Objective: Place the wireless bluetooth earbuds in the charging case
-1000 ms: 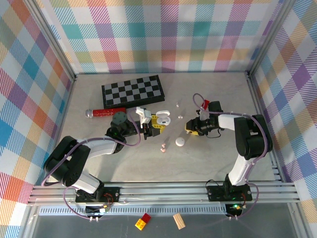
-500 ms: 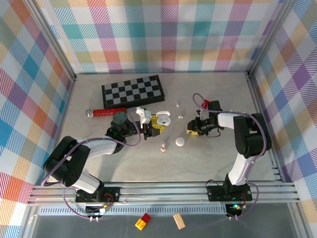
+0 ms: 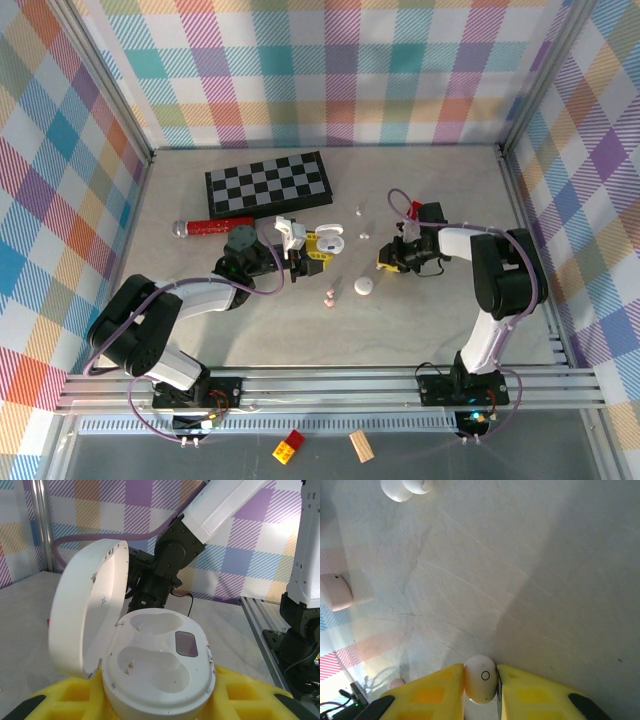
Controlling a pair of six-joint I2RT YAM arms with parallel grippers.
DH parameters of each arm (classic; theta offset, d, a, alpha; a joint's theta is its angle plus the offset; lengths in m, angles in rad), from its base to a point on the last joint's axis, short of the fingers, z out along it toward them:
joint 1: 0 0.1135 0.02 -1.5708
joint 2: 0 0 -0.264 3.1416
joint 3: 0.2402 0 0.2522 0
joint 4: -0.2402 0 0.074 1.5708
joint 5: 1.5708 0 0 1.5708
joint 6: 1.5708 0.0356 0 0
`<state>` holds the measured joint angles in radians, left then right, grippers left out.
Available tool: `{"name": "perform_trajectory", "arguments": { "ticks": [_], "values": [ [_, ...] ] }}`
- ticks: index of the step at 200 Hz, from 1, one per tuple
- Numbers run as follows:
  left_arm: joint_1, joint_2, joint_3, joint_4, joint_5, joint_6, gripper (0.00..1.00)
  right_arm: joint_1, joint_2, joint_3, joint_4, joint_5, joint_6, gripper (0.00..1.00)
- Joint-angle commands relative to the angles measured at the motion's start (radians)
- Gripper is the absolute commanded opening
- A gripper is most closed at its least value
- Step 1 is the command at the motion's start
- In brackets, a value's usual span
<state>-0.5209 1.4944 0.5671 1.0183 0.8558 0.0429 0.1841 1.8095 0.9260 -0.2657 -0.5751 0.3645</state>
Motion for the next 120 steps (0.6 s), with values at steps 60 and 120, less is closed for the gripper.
{"name": "perform_trajectory", "arguments": {
  "ticks": [60,120],
  "values": [
    [0.007,0.001,0.019,0.025,0.016,0.025,0.36,0.109,-0.203,0.039,-0.225,0.382,0.045,0.18],
    [0.019,0.009,0.023,0.027,0.01,0.032,0.36,0.261,-0.236,0.149,-0.402,0.666,0.029,0.18]
  ]
}}
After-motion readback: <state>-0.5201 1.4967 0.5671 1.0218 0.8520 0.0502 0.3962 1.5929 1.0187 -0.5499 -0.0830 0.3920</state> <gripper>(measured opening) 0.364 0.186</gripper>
